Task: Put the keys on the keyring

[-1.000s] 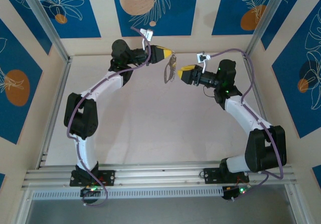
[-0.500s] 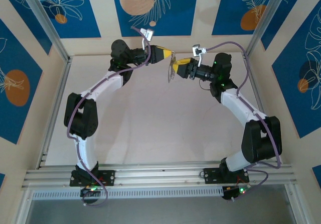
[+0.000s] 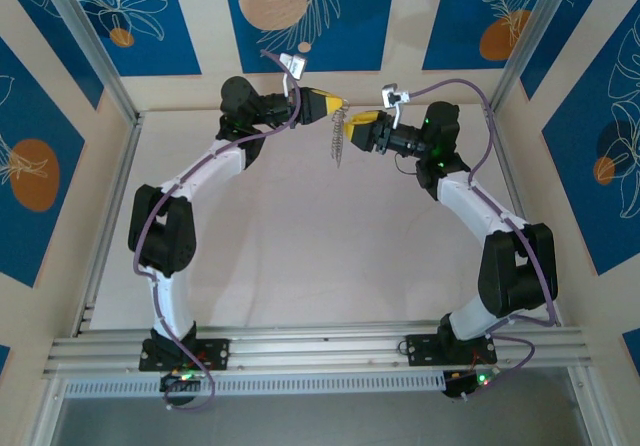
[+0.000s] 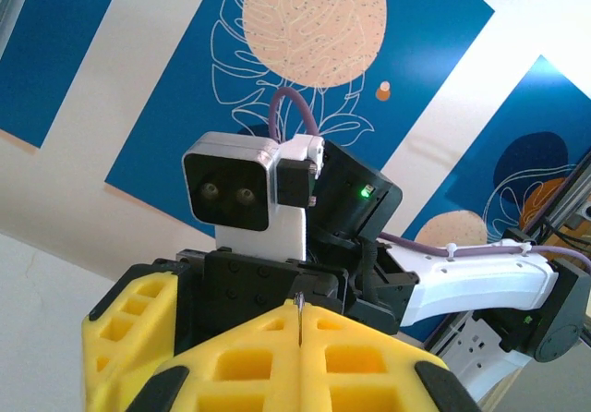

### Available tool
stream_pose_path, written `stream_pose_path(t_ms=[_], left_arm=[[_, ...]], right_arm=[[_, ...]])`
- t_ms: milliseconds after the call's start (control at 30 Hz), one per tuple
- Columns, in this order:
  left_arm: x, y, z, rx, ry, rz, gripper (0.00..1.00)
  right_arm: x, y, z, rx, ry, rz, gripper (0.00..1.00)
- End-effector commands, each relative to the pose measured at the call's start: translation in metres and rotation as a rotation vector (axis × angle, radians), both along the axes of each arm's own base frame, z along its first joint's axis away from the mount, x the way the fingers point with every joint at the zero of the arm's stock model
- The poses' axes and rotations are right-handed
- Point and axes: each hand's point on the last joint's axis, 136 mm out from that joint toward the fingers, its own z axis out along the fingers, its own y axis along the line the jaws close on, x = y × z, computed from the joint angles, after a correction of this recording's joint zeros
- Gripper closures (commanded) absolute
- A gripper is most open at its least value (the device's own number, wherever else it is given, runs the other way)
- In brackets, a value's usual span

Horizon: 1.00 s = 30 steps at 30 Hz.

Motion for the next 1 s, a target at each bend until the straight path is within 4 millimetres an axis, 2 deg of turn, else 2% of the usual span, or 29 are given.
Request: stream_pose_path(t_ms=[0, 200, 567, 700, 833, 967], left_arm=[[-0.009, -0.002, 0.016, -0.023, -0.067, -0.030, 1.00], [-0.009, -0.002, 0.015, -0.019, -0.063, -0.032, 1.00], [-0.012, -0.003, 0.018, -0.019, -0.066, -0.039, 1.00], [-0.013, -0.003, 0.019, -0.020, -0.067, -0.038, 1.00], [-0.013, -0.004, 0.018, -0.020, -0.065, -0.036, 1.00], [-0.013, -0.004, 0.018, -0.018, -0.067, -0.032, 1.00]], right_arm=[[-0.008, 0.003, 0.023, 0.017, -0.071, 0.041, 0.43], [-0.021, 0.005, 0.036, 0.021, -0.109, 0.089, 0.42], [-0.021, 0.007, 0.037, 0.030, -0.104, 0.117, 0.43], [-0.023, 0.007, 0.036, 0.034, -0.099, 0.126, 0.47], [-0.028, 0.008, 0.036, 0.036, -0.099, 0.136, 0.58], [-0.033, 0.008, 0.032, 0.033, -0.089, 0.143, 0.64]])
